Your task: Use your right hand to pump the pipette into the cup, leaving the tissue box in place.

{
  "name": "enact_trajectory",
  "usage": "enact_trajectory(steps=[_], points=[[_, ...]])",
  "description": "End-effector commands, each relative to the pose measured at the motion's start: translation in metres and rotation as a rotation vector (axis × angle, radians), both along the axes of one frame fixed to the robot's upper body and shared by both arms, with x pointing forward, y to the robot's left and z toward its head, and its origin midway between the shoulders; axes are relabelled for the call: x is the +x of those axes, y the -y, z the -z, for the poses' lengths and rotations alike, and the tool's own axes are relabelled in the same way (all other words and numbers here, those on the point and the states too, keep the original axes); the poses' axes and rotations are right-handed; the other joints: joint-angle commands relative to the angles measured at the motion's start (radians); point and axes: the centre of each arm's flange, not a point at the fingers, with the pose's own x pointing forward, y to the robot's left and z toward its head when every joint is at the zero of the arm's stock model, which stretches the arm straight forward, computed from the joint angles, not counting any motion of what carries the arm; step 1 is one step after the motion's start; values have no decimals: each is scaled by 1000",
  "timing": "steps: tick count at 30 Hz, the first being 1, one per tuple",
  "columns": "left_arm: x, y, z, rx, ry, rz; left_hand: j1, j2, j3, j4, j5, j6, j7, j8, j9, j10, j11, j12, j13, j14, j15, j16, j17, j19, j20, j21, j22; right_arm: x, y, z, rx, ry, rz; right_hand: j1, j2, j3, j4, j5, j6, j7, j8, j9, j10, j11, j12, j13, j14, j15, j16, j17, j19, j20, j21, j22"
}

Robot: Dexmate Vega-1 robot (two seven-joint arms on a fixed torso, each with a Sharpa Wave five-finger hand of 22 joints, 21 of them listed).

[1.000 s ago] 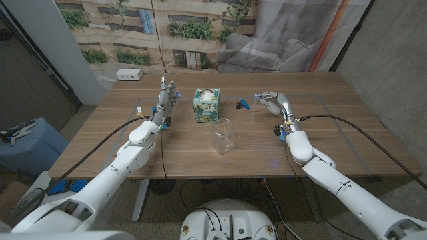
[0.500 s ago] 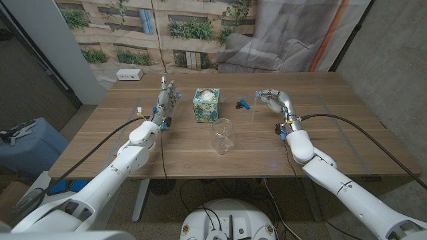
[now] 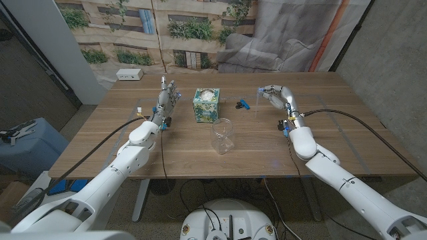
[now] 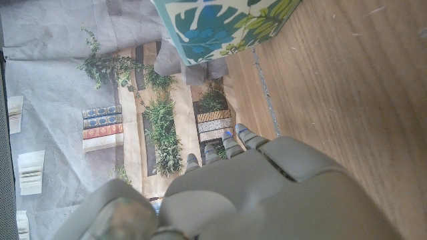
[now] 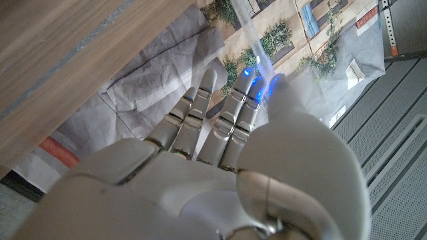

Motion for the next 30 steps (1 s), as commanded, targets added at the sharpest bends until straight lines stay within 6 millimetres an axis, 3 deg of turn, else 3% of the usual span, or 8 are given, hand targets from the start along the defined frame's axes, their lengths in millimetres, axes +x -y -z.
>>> enact_trajectory(steps=[1, 30], points=[[0, 0, 0, 0, 0, 0, -1, 42, -7, 1, 5, -2, -6, 6, 2, -1, -3, 5, 6, -7, -116, 6, 6, -11, -91, 5, 2, 8, 14, -17, -60, 50, 65, 4, 5, 2, 3, 3, 3, -2, 7, 2, -1, -2, 2, 4, 2, -153, 9, 3, 0, 5, 2, 6], [0, 0, 0, 0, 0, 0, -1, 42, -7, 1, 5, -1, -6, 6, 2, -2, -4, 4, 6, -7, -116, 6, 6, -11, -91, 5, 2, 20, 66, -53, -338, 136, 300, 6, 6, 5, 4, 5, 5, -10, 12, 0, -2, -7, 2, 6, 3, -154, 6, 5, 0, 7, 2, 6]])
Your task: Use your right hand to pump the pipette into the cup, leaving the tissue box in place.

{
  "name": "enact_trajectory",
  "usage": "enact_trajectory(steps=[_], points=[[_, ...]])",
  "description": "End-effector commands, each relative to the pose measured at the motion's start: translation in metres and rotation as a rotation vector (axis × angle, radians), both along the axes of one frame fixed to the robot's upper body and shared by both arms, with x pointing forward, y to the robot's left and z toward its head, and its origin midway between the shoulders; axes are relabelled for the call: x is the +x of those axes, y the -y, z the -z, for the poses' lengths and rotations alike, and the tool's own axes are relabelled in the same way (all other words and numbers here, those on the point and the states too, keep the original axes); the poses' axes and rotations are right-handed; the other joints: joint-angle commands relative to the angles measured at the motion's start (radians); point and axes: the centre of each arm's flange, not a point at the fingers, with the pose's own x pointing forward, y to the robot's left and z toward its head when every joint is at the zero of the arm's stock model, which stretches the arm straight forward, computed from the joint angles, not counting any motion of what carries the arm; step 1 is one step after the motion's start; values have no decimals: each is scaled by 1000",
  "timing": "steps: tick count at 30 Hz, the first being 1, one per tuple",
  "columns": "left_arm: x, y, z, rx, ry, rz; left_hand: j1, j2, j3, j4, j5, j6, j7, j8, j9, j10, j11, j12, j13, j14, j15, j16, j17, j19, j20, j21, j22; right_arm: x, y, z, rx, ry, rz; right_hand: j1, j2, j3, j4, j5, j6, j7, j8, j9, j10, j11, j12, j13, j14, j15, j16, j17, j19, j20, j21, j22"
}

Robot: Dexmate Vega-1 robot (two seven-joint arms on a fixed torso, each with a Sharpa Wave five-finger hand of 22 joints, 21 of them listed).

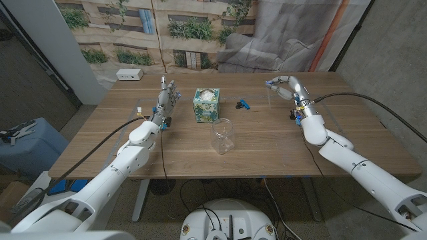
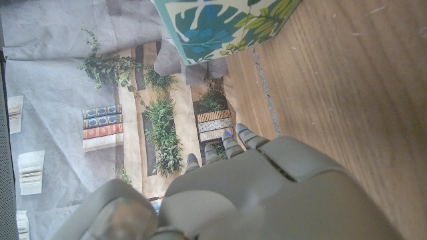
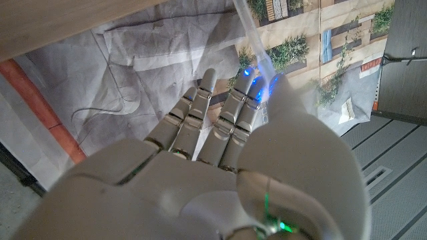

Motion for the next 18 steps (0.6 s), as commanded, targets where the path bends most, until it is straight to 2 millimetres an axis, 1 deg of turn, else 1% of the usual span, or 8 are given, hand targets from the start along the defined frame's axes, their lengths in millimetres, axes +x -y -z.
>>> enact_trajectory(steps=[1, 7, 8, 18], points=[[0, 0, 0, 0, 0, 0, -1, 42, -7, 1, 5, -1, -6, 6, 2, -1, -4, 5, 6, -8, -116, 6, 6, -11, -91, 5, 2, 3, 22, -12, -118, 41, 104, 6, 6, 5, 5, 5, 3, -9, 7, 0, -2, -8, 2, 6, 3, -154, 5, 5, 0, 7, 2, 6], [0, 0, 0, 0, 0, 0, -1, 42, -7, 1, 5, -1, -6, 6, 2, -2, -5, 4, 6, -8, -116, 6, 6, -11, -91, 5, 2, 7, 28, -17, -189, 52, 145, 7, 6, 6, 4, 5, 3, -14, 8, 0, -3, -11, 1, 6, 2, -155, 4, 5, 1, 5, 2, 6], [0, 0, 0, 0, 0, 0, -1, 42, -7, 1, 5, -1, -6, 6, 2, -2, -2, 4, 6, -7, -116, 6, 6, -11, -91, 5, 2, 8, 29, -18, -208, 56, 147, 8, 6, 6, 4, 5, 3, -14, 8, 0, -3, -11, 1, 5, 2, -155, 4, 5, 1, 5, 2, 6], [0, 0, 0, 0, 0, 0, -1, 42, -7, 1, 5, -1, -6, 6, 2, -1, -6, 4, 6, -8, -116, 6, 6, -11, -91, 5, 2, 19, 33, -26, -354, 86, 196, 11, 6, 9, 3, 5, 4, -19, 10, -1, -4, -13, 1, 6, 0, -156, 1, 5, 2, 5, 2, 5]])
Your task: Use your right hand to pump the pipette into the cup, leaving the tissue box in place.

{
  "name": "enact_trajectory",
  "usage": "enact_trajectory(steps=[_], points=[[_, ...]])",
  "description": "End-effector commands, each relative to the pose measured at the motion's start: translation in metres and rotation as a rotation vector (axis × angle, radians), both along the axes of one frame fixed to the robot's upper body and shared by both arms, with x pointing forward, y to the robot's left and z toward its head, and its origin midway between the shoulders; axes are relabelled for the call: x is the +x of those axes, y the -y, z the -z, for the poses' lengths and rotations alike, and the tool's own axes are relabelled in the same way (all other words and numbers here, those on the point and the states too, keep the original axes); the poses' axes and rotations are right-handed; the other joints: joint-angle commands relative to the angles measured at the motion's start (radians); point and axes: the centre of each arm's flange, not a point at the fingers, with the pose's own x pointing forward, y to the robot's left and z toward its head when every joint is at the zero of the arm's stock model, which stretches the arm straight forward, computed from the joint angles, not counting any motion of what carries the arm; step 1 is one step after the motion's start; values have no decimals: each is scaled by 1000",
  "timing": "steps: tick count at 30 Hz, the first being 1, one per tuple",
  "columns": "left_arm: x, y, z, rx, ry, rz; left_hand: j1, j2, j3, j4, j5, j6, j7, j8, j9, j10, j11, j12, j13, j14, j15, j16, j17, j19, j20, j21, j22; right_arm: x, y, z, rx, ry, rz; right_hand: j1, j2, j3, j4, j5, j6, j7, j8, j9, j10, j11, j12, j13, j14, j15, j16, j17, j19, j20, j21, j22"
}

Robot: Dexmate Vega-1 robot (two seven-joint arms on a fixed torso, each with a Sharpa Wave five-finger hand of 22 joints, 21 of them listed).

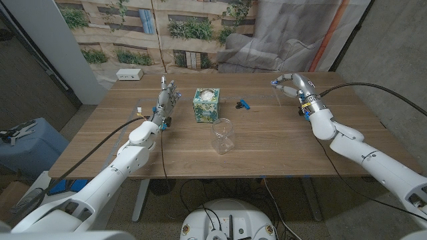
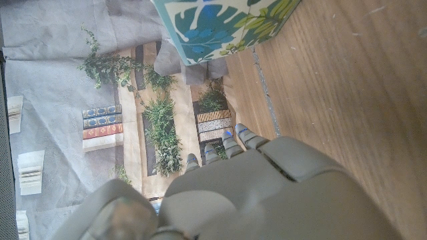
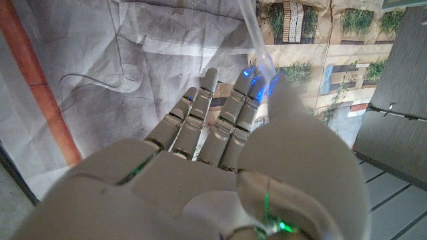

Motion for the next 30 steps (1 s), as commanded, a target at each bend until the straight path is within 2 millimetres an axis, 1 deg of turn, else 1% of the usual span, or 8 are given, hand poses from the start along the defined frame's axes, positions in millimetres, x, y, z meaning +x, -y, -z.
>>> enact_trajectory(steps=[1, 16, 18, 30], points=[[0, 0, 0, 0, 0, 0, -1, 42, -7, 1, 5, -1, -6, 6, 2, -3, -5, 4, 6, -8, -116, 6, 6, -11, -91, 5, 2, 11, 10, -11, -182, 33, 71, 5, 0, 9, 3, 5, 0, -7, 7, 0, 3, -5, 1, 4, 0, -156, 0, 4, 2, 5, 2, 5], [0, 0, 0, 0, 0, 0, -1, 42, -7, 1, 5, -1, -6, 6, 2, -1, -3, 4, 6, -8, -116, 6, 6, -11, -90, 5, 2, 28, 12, -14, -366, 76, 116, 13, 1, 14, 0, 4, 3, -16, 11, -1, 5, -13, 2, 4, 0, -161, -3, 4, 4, 2, 3, 5], [0, 0, 0, 0, 0, 0, -1, 42, -7, 1, 5, -2, -6, 6, 2, -1, -4, 5, 6, -8, -116, 6, 6, -11, -90, 5, 2, 31, 13, -14, -381, 78, 119, 14, 1, 15, -1, 4, 4, -20, 12, -1, 4, -14, 1, 3, -1, -160, -5, 4, 4, 1, 2, 5], [0, 0, 0, 0, 0, 0, -1, 43, -7, 1, 5, -2, -6, 6, 2, -1, -4, 4, 6, -8, -115, 6, 6, -11, -91, 5, 2, 42, 16, -8, -439, 62, 128, 17, 1, 17, -1, 2, 6, -25, 15, -2, 4, -16, 1, 4, 1, -161, -6, 4, 7, -2, 3, 5]])
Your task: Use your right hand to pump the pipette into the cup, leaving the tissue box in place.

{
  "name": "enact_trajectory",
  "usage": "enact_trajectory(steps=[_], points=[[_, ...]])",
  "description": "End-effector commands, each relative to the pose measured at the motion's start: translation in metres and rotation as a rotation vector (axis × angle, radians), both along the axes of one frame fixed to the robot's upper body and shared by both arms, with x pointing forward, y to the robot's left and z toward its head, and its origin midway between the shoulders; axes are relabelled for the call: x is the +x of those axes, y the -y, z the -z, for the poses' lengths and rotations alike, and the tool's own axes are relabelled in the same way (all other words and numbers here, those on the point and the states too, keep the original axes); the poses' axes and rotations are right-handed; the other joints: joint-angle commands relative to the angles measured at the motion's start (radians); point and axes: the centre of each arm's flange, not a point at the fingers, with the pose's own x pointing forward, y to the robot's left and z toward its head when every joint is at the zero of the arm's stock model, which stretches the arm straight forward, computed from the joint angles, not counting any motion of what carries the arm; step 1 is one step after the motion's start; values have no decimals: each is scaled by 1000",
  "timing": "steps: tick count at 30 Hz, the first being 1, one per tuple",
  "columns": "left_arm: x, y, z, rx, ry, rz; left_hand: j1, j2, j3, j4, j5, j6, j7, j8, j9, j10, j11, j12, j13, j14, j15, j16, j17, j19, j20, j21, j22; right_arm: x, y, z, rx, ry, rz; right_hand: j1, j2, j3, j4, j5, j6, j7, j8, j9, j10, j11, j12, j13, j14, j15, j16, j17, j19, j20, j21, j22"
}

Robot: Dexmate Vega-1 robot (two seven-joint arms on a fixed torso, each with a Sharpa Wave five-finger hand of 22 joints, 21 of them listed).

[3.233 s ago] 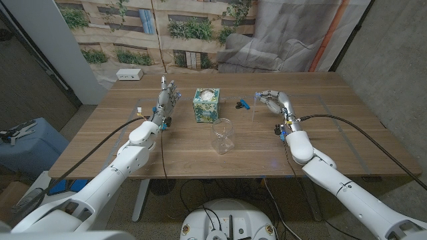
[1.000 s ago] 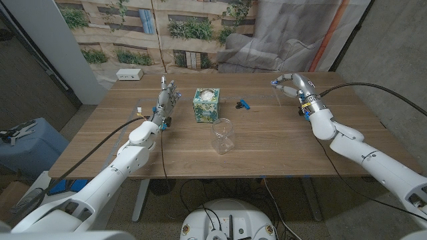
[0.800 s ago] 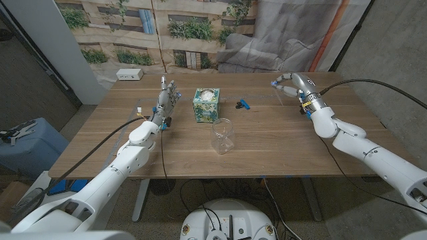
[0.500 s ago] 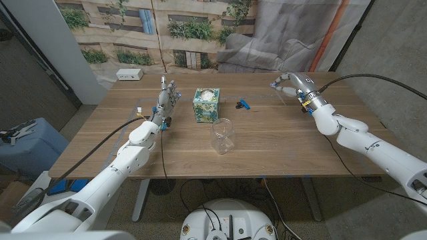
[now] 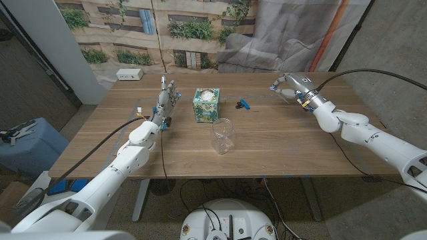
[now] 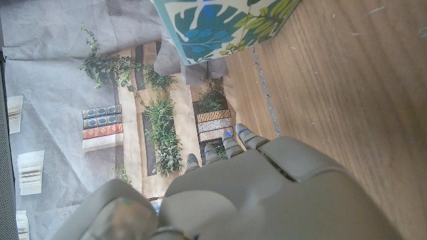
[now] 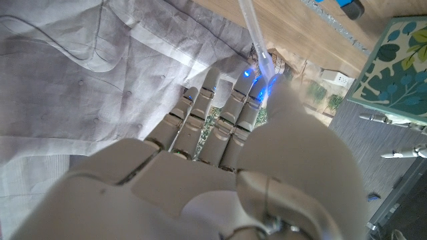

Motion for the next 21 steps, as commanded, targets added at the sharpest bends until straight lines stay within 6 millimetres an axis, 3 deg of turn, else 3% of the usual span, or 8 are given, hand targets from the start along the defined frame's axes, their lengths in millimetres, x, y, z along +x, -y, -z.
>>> enact_trajectory(steps=[1, 21], points=[[0, 0, 0, 0, 0, 0, -1, 43, -7, 1, 5, -2, -6, 6, 2, -1, -4, 4, 6, -8, -115, 6, 6, -11, -90, 5, 2, 11, 4, 3, -72, -10, 18, 8, 3, 9, -1, 2, 6, -7, 10, 4, 5, -7, 1, 1, 1, -162, -2, 4, 6, -3, 3, 5], [0, 0, 0, 0, 0, 0, -1, 42, -7, 1, 5, -1, -6, 6, 2, -2, -3, 4, 6, -8, -116, 6, 6, -11, -91, 5, 2, 22, 13, 15, -125, -48, 75, 13, 1, 12, -2, 0, 2, -10, 14, 3, 5, -8, 0, 2, 1, -163, -7, 3, 6, -6, 2, 5]])
